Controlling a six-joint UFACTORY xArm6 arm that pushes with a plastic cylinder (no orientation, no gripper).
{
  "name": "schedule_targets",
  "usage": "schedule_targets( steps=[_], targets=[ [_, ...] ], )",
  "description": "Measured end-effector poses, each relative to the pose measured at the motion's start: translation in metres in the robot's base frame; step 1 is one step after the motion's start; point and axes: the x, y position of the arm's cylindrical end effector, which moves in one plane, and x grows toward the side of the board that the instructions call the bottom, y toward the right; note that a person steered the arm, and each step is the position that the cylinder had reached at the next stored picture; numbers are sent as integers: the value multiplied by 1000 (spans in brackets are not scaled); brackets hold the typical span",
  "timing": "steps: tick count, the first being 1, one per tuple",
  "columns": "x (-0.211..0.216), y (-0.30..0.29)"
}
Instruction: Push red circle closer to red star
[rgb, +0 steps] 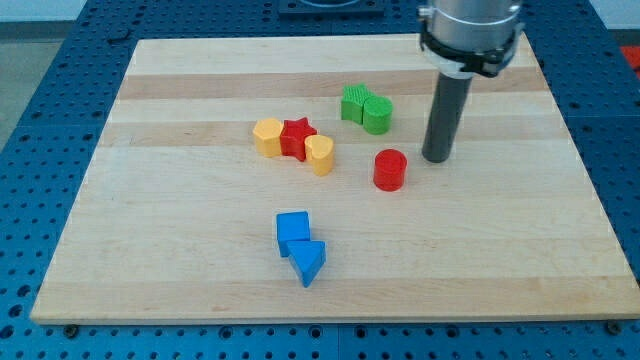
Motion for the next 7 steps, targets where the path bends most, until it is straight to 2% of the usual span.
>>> schedule_targets(
  steps=[3,5,7],
  targets=[
    [18,-31],
    [-9,-37],
    [24,-43]
  ],
)
